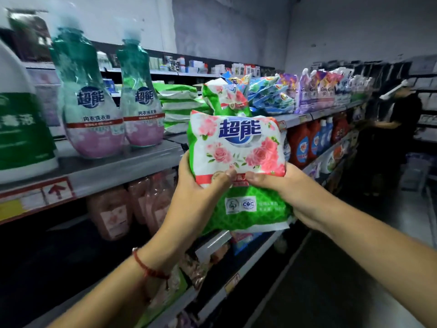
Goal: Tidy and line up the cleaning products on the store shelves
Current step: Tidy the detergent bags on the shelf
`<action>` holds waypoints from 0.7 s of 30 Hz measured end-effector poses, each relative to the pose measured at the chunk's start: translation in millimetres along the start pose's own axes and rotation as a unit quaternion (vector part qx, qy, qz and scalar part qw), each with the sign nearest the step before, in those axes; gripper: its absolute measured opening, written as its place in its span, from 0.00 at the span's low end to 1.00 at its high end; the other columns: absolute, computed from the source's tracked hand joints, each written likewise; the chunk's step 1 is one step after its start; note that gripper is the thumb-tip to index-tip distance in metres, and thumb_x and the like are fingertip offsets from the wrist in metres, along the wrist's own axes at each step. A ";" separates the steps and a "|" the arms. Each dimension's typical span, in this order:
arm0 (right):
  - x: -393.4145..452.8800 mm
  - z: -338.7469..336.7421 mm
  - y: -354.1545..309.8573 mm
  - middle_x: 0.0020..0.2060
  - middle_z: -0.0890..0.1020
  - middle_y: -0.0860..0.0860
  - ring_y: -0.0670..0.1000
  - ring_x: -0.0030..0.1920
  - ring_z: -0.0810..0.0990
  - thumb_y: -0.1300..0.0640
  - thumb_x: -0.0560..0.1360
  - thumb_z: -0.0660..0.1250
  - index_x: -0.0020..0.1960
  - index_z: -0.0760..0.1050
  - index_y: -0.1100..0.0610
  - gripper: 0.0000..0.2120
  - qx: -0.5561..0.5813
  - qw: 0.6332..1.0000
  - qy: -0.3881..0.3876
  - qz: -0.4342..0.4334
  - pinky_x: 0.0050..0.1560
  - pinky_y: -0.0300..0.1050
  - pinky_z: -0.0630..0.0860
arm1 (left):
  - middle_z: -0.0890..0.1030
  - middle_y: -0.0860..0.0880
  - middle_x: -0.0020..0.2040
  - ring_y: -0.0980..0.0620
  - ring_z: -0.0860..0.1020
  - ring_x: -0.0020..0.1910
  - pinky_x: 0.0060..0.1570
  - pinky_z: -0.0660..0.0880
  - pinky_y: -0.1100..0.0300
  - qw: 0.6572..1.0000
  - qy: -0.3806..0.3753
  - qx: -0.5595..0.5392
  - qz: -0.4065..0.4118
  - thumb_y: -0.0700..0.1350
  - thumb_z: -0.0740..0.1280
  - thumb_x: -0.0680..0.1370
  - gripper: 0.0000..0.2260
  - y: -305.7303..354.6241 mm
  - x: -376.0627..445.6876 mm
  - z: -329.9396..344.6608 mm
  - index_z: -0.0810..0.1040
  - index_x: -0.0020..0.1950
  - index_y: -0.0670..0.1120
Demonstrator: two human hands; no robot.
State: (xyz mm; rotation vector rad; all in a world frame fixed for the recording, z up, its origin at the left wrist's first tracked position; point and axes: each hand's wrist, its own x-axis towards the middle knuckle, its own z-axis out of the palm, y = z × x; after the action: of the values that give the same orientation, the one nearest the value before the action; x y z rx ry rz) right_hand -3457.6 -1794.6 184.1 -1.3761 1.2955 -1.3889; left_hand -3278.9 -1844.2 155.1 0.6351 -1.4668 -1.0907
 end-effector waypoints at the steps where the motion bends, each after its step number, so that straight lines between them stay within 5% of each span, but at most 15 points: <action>1: 16.0 -6.6 1.4 0.53 0.87 0.52 0.54 0.56 0.85 0.52 0.66 0.76 0.59 0.81 0.57 0.22 -0.004 1.000 -0.013 -0.006 0.66 0.57 0.75 | 0.84 0.64 0.51 0.65 0.82 0.51 0.45 0.78 0.71 1.000 0.011 0.009 0.011 0.50 0.75 0.70 0.30 -2.9 9.9 3.9 0.66 0.68 0.58; 11: 180.6 -53.0 -1.7 0.50 0.87 0.54 0.53 0.52 0.86 0.60 0.70 0.76 0.56 0.81 0.57 0.15 0.007 0.988 -0.142 -0.067 0.57 0.50 0.81 | 0.80 0.55 0.62 0.61 0.80 0.60 0.57 0.76 0.67 0.981 0.123 0.113 0.099 0.43 0.76 0.72 0.36 -20.8 114.5 44.8 0.60 0.73 0.49; 17: 262.6 -51.2 -23.3 0.47 0.88 0.52 0.53 0.48 0.87 0.62 0.73 0.75 0.49 0.83 0.55 0.06 -0.037 0.968 -0.204 -0.140 0.53 0.49 0.83 | 0.81 0.55 0.62 0.55 0.80 0.61 0.61 0.78 0.48 0.943 0.202 0.233 0.124 0.56 0.78 0.68 0.37 -22.5 175.5 36.7 0.62 0.70 0.57; 21: 313.7 -37.0 -34.5 0.48 0.87 0.56 0.58 0.48 0.87 0.59 0.73 0.76 0.53 0.82 0.59 0.10 -0.072 0.959 -0.220 -0.161 0.52 0.53 0.83 | 0.81 0.54 0.60 0.55 0.81 0.59 0.59 0.79 0.47 0.923 0.239 0.284 0.101 0.55 0.79 0.67 0.36 -21.7 216.9 22.7 0.63 0.69 0.55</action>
State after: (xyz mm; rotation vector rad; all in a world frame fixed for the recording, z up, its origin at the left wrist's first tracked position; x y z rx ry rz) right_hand -3525.5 -2088.9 283.0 -1.9343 0.9170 -1.1105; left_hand -3350.4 -2034.6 236.8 1.0452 -1.3659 -0.2942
